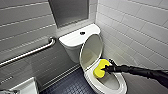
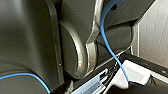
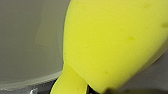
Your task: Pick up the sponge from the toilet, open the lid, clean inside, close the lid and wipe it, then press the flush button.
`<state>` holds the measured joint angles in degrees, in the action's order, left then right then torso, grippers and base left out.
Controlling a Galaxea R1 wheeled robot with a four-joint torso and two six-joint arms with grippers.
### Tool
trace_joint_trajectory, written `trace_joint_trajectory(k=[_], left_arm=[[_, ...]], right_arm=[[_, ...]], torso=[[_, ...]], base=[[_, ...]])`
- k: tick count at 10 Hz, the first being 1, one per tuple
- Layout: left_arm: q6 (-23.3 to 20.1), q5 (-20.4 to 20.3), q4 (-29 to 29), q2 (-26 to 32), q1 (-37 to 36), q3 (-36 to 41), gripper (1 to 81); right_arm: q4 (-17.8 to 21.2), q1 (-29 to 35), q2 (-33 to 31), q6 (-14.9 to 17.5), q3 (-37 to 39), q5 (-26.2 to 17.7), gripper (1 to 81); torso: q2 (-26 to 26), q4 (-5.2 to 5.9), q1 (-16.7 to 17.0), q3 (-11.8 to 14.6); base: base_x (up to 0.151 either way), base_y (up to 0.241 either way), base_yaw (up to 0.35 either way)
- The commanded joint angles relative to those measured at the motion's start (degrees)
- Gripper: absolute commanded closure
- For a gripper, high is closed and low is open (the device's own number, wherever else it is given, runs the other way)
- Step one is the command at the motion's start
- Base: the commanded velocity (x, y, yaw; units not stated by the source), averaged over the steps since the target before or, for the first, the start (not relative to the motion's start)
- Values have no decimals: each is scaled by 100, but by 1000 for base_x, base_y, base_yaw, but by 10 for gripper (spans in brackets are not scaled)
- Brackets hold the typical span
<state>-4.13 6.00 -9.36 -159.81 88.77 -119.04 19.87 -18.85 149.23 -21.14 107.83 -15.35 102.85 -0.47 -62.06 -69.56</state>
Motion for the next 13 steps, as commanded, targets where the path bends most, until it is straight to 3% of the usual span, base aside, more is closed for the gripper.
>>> trace_joint_trajectory(k=[1, 3, 5, 6, 7, 8, 10, 13], left_arm=[[9, 516, 57, 62, 172, 162, 10], [9, 516, 57, 62, 172, 153, 10], [9, 516, 57, 71, 172, 162, 10], [9, 516, 57, 80, 172, 162, 10], [9, 516, 57, 89, 172, 162, 10], [9, 516, 57, 89, 172, 162, 10], [17, 516, 57, 89, 180, 162, 10], [9, 508, 57, 89, 189, 162, 10]], right_arm=[[78, 825, 522, -22, 413, -126, 811], [52, 789, 743, -22, 475, -109, 811], [52, 764, 787, -22, 466, -82, 811], [52, 763, 787, -22, 449, -65, 811], [52, 746, 787, -22, 458, -56, 811], [78, 711, 804, -22, 475, -39, 811], [114, 448, 840, -127, 686, 40, 811], [114, -71, 708, -180, 731, 260, 811]], torso=[[0, 0, 0, 0], [0, 0, 0, 0], [0, 422, 0, 0], [0, 515, 0, 0], [0, 710, 0, -2], [0, 413, 0, -2], [0, 684, 0, -2], [0, 710, 0, 0]], base=[[0, 0, 0], [0, 0, 0], [0, 0, 0], [0, 0, 0], [0, 0, 0], [0, 0, 0], [0, 0, 0], [0, 0, 0]])
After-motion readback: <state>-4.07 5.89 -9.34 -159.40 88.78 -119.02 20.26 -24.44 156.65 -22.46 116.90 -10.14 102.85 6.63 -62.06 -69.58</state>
